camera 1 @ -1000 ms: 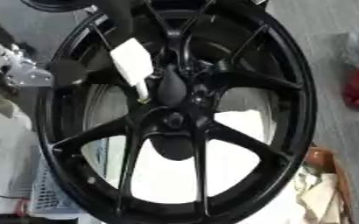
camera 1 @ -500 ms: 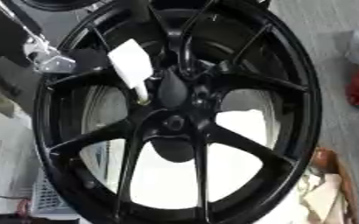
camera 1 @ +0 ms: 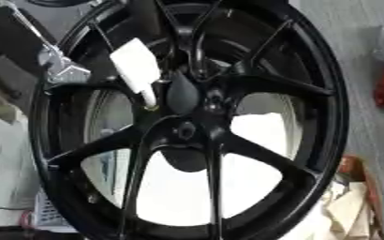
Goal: Pull the pin out of the wheel hub.
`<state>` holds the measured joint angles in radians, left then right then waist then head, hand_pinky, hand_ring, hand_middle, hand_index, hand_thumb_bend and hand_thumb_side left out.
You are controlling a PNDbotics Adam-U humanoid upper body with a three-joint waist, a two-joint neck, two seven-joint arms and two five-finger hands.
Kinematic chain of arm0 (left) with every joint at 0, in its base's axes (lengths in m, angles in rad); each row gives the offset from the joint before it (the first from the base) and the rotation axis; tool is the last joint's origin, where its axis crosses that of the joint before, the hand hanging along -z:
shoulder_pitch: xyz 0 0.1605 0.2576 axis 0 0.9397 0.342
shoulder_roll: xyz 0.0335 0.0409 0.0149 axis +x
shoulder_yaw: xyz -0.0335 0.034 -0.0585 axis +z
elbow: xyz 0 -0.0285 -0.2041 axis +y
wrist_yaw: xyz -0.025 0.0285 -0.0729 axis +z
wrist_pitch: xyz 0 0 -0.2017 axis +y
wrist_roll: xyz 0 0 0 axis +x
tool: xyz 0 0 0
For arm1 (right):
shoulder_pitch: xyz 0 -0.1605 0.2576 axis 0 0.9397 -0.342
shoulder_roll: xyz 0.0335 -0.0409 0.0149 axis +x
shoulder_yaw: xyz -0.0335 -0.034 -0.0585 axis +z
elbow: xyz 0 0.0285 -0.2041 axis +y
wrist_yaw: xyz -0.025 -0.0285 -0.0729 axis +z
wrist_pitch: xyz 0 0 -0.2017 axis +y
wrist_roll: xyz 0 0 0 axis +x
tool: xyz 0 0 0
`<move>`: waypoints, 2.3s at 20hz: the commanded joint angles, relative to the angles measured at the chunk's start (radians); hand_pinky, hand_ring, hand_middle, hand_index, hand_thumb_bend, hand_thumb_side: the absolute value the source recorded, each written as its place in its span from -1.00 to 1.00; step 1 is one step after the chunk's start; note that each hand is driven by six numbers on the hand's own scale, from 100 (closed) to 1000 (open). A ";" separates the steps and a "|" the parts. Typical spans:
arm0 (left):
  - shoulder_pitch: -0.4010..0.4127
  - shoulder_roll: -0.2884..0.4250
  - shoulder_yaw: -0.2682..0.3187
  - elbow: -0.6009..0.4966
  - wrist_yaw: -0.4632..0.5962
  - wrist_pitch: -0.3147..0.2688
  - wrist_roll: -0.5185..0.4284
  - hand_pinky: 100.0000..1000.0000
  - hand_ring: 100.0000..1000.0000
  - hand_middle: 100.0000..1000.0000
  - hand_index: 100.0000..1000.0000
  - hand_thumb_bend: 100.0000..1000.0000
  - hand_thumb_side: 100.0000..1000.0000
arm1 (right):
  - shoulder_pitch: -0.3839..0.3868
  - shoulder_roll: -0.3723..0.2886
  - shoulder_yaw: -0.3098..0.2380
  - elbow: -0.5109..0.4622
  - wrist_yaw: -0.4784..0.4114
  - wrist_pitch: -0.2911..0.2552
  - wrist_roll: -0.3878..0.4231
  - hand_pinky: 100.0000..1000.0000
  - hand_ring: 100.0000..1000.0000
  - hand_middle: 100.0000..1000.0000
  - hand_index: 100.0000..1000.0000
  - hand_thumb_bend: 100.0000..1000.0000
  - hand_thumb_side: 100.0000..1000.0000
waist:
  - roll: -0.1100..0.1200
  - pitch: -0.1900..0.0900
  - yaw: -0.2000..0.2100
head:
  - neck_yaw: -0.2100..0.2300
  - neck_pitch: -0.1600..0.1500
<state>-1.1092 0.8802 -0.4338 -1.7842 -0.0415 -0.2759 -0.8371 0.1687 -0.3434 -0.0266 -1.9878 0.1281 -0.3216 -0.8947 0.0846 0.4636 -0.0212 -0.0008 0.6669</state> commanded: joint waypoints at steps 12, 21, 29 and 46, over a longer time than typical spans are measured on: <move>-0.012 0.001 -0.034 0.038 -0.072 -0.095 -0.070 0.71 0.64 0.47 0.63 -0.64 -0.68 | -0.009 0.003 0.002 -0.012 -0.009 -0.003 -0.011 -0.17 0.62 0.59 0.52 -1.00 0.12 | 0.005 -0.009 -0.014 | -0.015 -0.039; -0.003 -0.002 -0.044 0.048 -0.075 -0.105 -0.070 0.70 0.60 0.37 0.54 -0.79 -1.00 | -0.010 0.011 0.003 -0.012 -0.010 0.000 -0.008 -0.17 0.62 0.60 0.52 -1.00 0.12 | 0.004 -0.006 -0.019 | -0.009 -0.045; -0.001 0.005 -0.063 0.036 -0.109 -0.098 -0.070 0.64 0.46 0.06 0.46 -0.70 -1.00 | -0.012 0.009 0.002 -0.012 -0.012 -0.001 -0.011 -0.17 0.62 0.59 0.52 -1.00 0.12 | 0.002 -0.006 -0.015 | -0.005 -0.043; 0.006 0.011 -0.043 0.037 -0.151 -0.092 -0.070 0.59 0.37 -0.05 0.39 -0.66 -1.00 | -0.007 0.014 0.003 -0.012 -0.017 0.001 -0.004 -0.17 0.61 0.59 0.52 -1.00 0.13 | -0.002 -0.010 -0.010 | 0.004 -0.043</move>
<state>-1.0926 0.8628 -0.4946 -1.7388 -0.1932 -0.2886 -0.8244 0.1590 -0.3218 -0.0240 -1.9878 0.1166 -0.3102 -0.8906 0.0892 0.4748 -0.0327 -0.0015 0.6338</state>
